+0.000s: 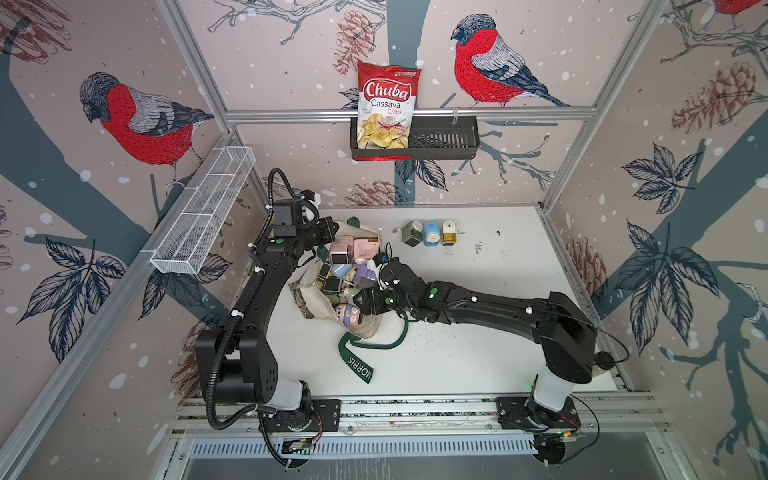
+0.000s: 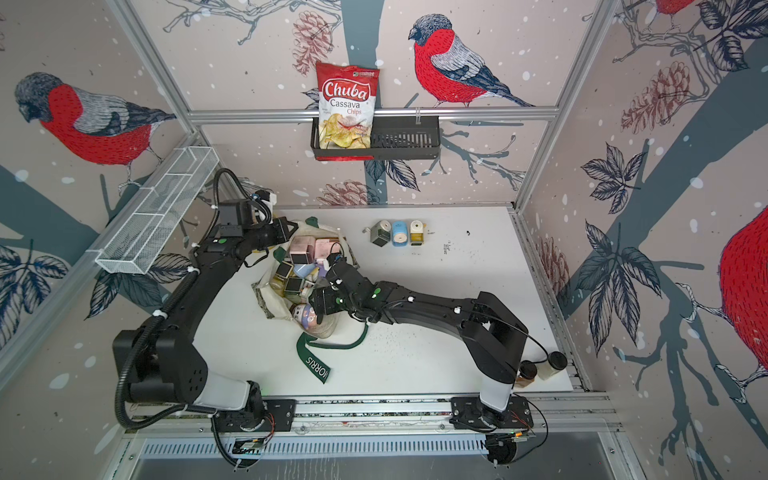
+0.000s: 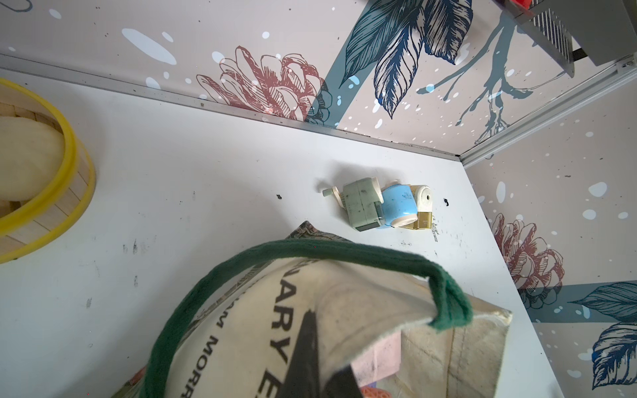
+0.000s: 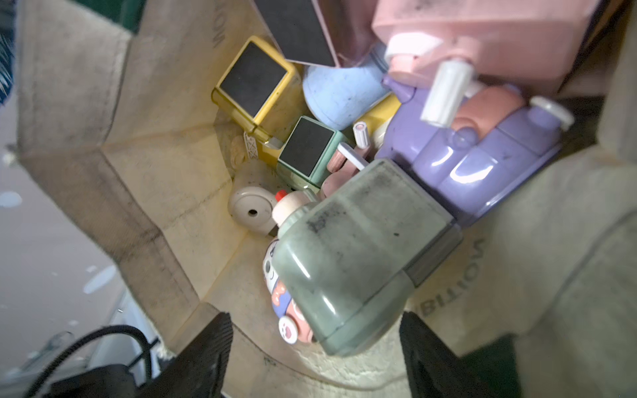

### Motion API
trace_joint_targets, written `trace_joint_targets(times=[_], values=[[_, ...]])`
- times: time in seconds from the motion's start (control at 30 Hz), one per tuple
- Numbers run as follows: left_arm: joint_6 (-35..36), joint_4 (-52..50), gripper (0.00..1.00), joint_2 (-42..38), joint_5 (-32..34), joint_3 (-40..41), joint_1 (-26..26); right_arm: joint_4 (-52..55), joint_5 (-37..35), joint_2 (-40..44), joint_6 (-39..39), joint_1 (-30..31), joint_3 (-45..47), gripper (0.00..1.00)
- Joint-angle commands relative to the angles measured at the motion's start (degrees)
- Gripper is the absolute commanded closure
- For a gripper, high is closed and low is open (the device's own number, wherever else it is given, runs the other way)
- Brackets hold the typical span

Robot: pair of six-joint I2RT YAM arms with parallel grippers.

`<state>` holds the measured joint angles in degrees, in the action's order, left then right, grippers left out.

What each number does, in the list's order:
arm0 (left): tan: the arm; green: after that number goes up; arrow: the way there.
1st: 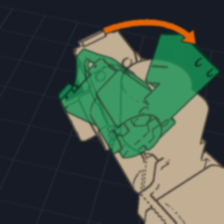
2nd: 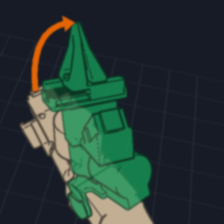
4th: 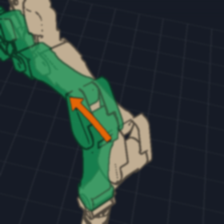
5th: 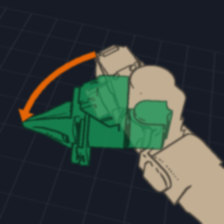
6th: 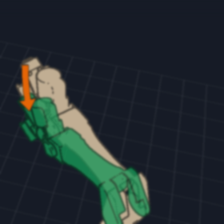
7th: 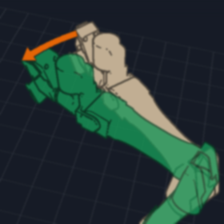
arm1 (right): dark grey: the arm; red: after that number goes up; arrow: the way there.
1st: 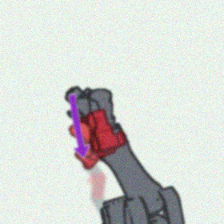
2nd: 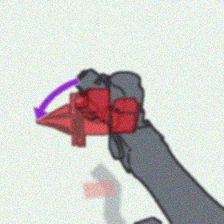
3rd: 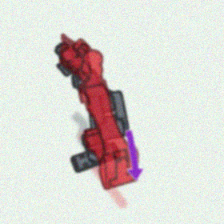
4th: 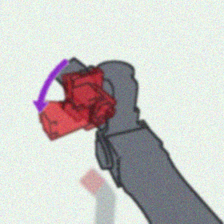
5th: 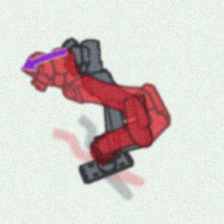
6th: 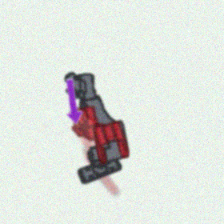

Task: Take out the pencil sharpeners from the tote bags
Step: Adjust the pencil sharpener in the canvas bag, then pick up the pencil sharpener from the canvas bag.

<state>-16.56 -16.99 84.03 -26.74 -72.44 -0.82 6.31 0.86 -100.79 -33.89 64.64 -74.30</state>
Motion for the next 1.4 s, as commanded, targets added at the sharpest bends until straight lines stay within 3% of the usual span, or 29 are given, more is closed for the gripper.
trace_joint_targets(times=[0.0, 0.13, 0.3, 0.43, 1.0, 1.2, 1.37], values=[[0.5, 2.1, 1.00, 0.1, -0.4, -0.2, 0.1, 7.7, -11.2, 1.9, 15.9, 2.3, -1.2, 0.22], [0.6, 2.1, 1.00, 0.2, -0.3, -0.2, 0.1, 11.7, -18.9, 0.5, 27.7, 4.8, -4.4, 0.22], [0.5, 2.0, 1.00, 0.1, -0.3, -0.3, 0.1, 17.7, -29.9, -7.0, 33.8, 6.4, -11.0, 0.21], [0.5, 2.0, 1.00, 0.1, -0.3, -0.3, 0.0, 16.1, -31.5, -8.9, 37.4, 7.6, -10.2, 0.19], [0.6, 2.0, 1.00, -0.2, -0.2, -0.4, 0.0, 9.7, -36.6, -14.7, 35.6, 7.5, -8.9, 0.19], [0.6, 1.9, 1.00, -0.3, -0.2, -0.4, 0.0, 8.9, -38.7, -16.6, 32.8, 6.7, -10.3, 0.27], [0.6, 2.0, 1.00, -0.3, -0.1, -0.3, 0.1, 10.2, -34.3, -13.8, 31.2, 6.3, -11.1, 0.40]])
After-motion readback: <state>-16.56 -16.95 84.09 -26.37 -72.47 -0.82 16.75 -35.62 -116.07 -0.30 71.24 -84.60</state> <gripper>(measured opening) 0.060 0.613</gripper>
